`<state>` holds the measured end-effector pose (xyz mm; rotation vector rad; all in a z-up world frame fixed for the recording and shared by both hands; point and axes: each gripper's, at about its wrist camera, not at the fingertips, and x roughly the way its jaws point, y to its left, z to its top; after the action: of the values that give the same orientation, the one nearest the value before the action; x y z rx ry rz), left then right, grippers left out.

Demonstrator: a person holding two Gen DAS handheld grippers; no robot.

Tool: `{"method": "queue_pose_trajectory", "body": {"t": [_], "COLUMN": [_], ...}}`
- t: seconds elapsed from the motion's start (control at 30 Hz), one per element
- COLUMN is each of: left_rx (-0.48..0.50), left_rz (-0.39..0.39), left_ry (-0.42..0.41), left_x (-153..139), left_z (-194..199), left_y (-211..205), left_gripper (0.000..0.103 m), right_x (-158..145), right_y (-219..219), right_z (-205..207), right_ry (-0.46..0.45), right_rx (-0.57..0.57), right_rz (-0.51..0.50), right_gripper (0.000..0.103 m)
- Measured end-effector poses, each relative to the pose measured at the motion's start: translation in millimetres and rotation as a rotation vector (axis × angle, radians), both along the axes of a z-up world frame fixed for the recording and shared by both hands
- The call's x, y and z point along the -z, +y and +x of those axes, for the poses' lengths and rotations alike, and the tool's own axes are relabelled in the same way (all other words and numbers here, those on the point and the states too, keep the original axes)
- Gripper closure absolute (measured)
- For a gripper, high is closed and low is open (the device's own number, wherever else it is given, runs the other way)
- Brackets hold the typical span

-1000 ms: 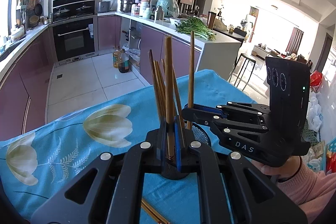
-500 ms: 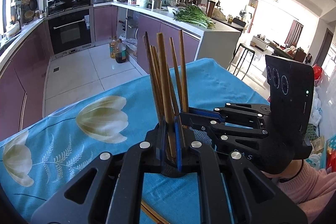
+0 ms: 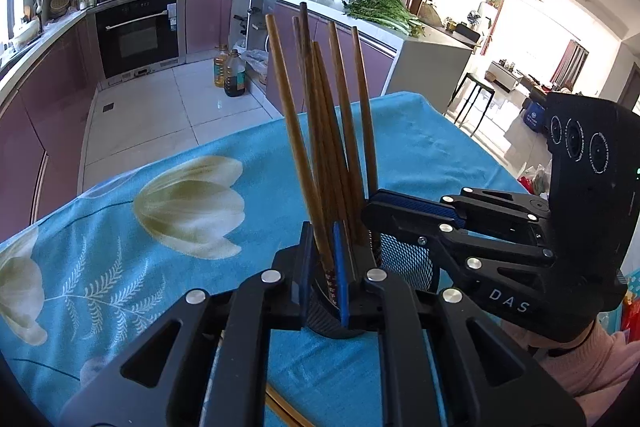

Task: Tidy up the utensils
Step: 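Open the right gripper to release the chopstick in the holder, then move the open right gripper back over the two remaining chopsticks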

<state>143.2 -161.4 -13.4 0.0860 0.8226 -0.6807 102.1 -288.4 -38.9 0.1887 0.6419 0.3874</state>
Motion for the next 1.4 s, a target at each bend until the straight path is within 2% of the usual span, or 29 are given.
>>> {"method": "queue_pose_trajectory", "body": {"t": [0.07,0.17,0.3,0.37,0.43,0.5,0.57,0.63,0.7,0.77,0.83,1.03,1.23,1.4], "left_rx": [-0.004,-0.03,-0.084,-0.121,-0.166,-0.207,-0.243,-0.277,-0.302,-0.33,-0.348,-0.405,-0.41,-0.403], "left_rz": [-0.014,-0.027,-0.051,-0.065,-0.065,-0.057,-0.044,-0.039,-0.02,0.013,0.041,0.097,0.138,0.141], "left_ry": [0.0,-0.035,-0.109,-0.155,-0.196,-0.226,-0.233,-0.231,-0.221,-0.215,-0.201,-0.153,-0.113,-0.092], "left_x": [2,0,-8,-11,-14,-11,-7,0,11,23,34,64,79,84], "left_z": [-1,-8,-25,-36,-47,-58,-66,-72,-78,-82,-83,-87,-81,-78], "left_y": [4,14,36,51,67,83,96,108,117,122,126,134,136,134], "left_gripper": [0.09,0.08,0.072,0.064,0.052,0.045,0.04,0.025,0.015,0.014,0.007,0.006,0.006,0.006], "right_x": [0,-3,-9,-14,-17,-16,-13,-5,8,24,38,67,70,74], "right_y": [0,2,5,10,15,25,36,51,65,80,89,97,103,109], "right_z": [-2,-6,-21,-33,-43,-53,-61,-68,-71,-70,-67,-56,-56,-57], "right_ry": [-0.003,-0.01,-0.039,-0.059,-0.07,-0.071,-0.064,-0.038,-0.006,0.043,0.084,0.191,0.193,0.193], "right_rx": [0.001,-0.002,-0.028,-0.072,-0.119,-0.18,-0.233,-0.285,-0.314,-0.328,-0.326,-0.283,-0.265,-0.267], "right_rz": [-0.001,0.001,0.009,0.009,0.008,0.004,-0.01,-0.025,-0.048,-0.08,-0.096,-0.104,-0.159,-0.2], "right_gripper": [0.094,0.088,0.075,0.072,0.064,0.063,0.061,0.056,0.054,0.054,0.054,0.054,0.055,0.06]}}
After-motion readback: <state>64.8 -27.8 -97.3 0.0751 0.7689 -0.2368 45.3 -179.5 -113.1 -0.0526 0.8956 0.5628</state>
